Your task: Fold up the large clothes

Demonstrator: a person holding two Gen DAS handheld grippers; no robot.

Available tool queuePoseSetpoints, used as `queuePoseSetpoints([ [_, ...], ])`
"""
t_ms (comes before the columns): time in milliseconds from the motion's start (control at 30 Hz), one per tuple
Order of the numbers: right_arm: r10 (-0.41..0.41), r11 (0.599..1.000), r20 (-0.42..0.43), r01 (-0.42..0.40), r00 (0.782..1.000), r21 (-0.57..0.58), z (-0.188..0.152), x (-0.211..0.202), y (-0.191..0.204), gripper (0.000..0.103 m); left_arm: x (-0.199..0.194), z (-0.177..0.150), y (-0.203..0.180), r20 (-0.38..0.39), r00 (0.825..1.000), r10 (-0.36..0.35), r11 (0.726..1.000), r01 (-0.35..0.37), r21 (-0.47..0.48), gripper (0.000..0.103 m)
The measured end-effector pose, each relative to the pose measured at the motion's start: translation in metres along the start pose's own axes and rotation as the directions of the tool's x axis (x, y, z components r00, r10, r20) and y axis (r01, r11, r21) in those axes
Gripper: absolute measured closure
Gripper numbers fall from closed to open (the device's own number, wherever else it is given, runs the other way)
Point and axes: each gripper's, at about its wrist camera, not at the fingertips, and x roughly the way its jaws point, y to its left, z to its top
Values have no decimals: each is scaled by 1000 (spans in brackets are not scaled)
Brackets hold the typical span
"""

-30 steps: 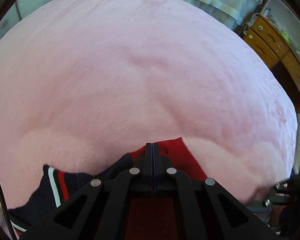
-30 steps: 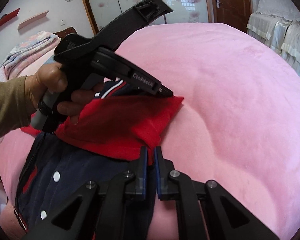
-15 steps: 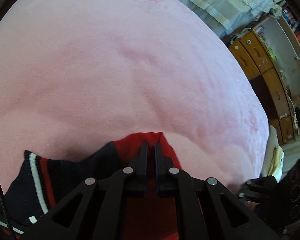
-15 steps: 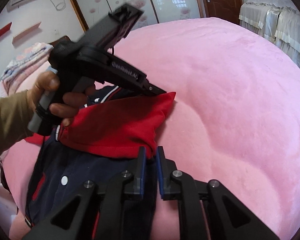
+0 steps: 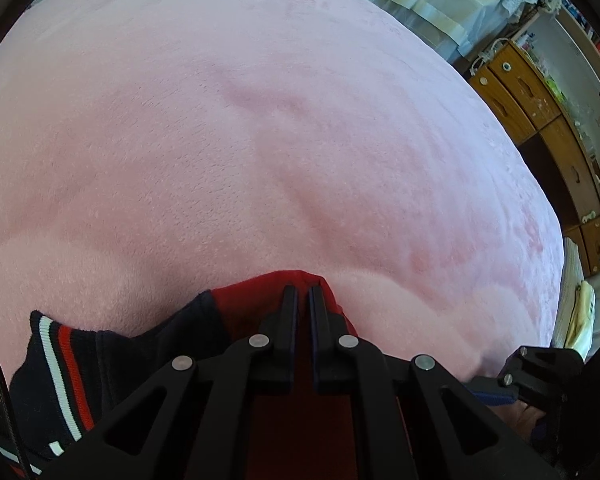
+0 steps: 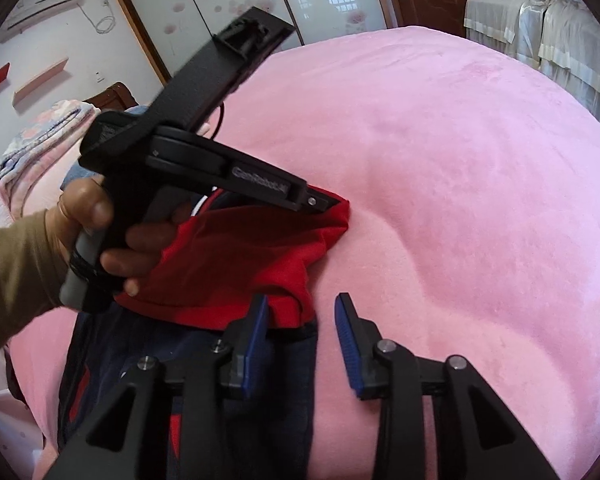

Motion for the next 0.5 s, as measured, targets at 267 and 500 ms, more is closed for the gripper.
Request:
queuePoseSetpoints([
  [267,-47,998,2,47,999,-36,-4,6,7,94,12,-4,-3,17,999,49,999,-49,-12,101],
  [500,-102,994,-47,103,994,24,-21,12,-12,103,20,-4,1,26,998,64,997,-63,-42,101],
])
